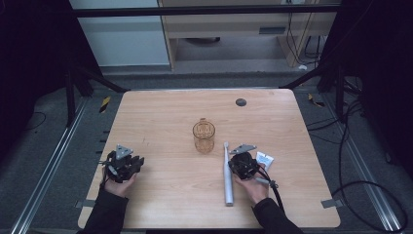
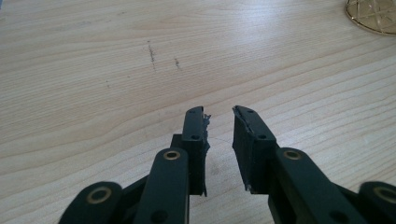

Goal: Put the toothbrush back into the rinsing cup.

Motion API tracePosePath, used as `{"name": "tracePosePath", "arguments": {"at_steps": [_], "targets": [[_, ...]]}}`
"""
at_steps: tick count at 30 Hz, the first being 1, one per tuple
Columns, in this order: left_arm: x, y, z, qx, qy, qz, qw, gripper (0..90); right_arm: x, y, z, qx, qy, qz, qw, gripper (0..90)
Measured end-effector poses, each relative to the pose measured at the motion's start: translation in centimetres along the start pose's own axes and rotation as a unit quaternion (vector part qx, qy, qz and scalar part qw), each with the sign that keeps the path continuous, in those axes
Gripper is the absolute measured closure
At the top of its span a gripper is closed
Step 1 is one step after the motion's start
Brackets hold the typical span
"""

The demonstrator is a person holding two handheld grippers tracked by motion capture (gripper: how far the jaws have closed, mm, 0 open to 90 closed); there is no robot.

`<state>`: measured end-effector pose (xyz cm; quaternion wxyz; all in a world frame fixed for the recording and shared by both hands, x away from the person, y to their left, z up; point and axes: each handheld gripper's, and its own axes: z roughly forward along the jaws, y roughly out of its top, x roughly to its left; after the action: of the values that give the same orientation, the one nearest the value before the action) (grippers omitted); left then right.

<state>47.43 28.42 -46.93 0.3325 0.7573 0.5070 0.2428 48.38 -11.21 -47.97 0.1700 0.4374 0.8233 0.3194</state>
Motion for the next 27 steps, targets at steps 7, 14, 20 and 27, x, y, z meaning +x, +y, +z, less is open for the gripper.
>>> {"name": "tracePosePath", "arguments": {"at_steps": [7, 14, 20, 27], "targets": [[0.0, 0.0, 0.0, 0.000, 0.000, 0.000, 1.0000, 73.6, 0.2, 0.1, 0.0, 0.000, 0.003, -0.003, 1.0000, 90.0], [0.0, 0.0, 0.0, 0.000, 0.000, 0.000, 1.0000, 73.5, 0.3, 0.1, 0.0, 0.000, 0.005, -0.003, 1.0000, 90.0], [0.1, 0.0, 0.0, -0.001, -0.001, 0.001, 1.0000, 72.8, -0.5, 0.4, -1.3, -0.015, 0.002, 0.015, 0.9998, 90.0], [0.1, 0.1, -0.1, 0.000, -0.001, 0.002, 1.0000, 70.6, -1.5, 0.8, -3.5, -0.038, -0.010, 0.028, 0.9989, 85.9]]}}
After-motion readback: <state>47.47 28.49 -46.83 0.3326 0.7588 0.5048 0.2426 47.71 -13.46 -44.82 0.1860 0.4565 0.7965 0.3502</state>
